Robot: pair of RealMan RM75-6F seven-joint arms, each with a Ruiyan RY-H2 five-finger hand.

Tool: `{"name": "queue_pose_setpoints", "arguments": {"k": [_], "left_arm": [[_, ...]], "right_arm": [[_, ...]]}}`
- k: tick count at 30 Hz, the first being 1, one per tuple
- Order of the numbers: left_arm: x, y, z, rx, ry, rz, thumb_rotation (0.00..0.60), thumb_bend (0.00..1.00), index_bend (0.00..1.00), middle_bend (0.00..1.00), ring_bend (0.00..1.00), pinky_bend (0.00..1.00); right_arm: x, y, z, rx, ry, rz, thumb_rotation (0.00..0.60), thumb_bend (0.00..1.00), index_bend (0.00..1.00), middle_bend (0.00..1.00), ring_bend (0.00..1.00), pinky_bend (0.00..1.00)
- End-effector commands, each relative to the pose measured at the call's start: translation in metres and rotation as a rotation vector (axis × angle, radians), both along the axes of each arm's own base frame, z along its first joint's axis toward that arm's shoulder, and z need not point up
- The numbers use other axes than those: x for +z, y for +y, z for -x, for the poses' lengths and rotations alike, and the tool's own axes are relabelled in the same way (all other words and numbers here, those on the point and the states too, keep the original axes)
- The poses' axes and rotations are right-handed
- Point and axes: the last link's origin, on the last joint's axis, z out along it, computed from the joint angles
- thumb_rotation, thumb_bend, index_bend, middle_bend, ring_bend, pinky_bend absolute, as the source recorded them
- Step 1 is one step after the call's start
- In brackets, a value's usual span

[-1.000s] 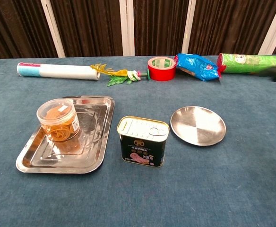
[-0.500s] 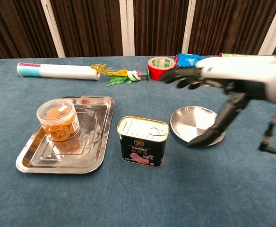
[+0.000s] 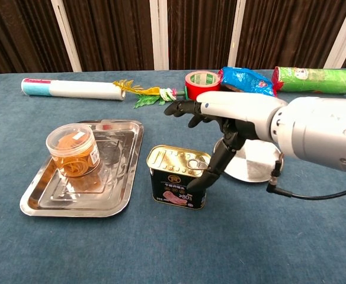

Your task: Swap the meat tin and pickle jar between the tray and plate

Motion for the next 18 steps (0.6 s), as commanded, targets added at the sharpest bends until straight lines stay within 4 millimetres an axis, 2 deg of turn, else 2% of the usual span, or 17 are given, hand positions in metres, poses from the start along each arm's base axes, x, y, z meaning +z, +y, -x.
{"name": "queue_pose_setpoints", "arguments": {"k": [1, 5, 13, 15, 18], "left_arm": [[0.000, 0.001, 0.000, 0.004, -0.003, -0.004, 0.600, 0.11, 0.20, 0.00, 0.00, 0.07], [0.000, 0.001, 0.001, 0.006, -0.006, -0.005, 0.600, 0.11, 0.20, 0.00, 0.00, 0.07], [0.001, 0.001, 0.000, 0.006, -0.024, -0.008, 0.600, 0.11, 0.21, 0.00, 0.00, 0.07], [0.001, 0.001, 0.001, 0.009, -0.028, -0.010, 0.600, 0.11, 0.21, 0.00, 0.00, 0.07], [0.001, 0.002, 0.001, 0.011, -0.035, -0.010, 0.600, 0.12, 0.22, 0.00, 0.00, 0.07]], "right_arm": [[-0.003, -0.006, 0.001, -0.011, 0.020, 0.040, 0.600, 0.00, 0.00, 0.12, 0.19, 0.00], [-0.009, -0.006, 0.007, -0.048, 0.046, 0.050, 0.600, 0.00, 0.04, 0.20, 0.25, 0.00], [-0.027, -0.003, 0.008, -0.044, 0.084, 0.049, 0.600, 0.00, 0.11, 0.24, 0.30, 0.00], [-0.030, -0.003, 0.007, -0.043, 0.080, 0.056, 0.600, 0.00, 0.16, 0.27, 0.32, 0.00], [-0.034, -0.004, 0.006, -0.049, 0.066, 0.086, 0.600, 0.00, 0.28, 0.36, 0.39, 0.03]]}}
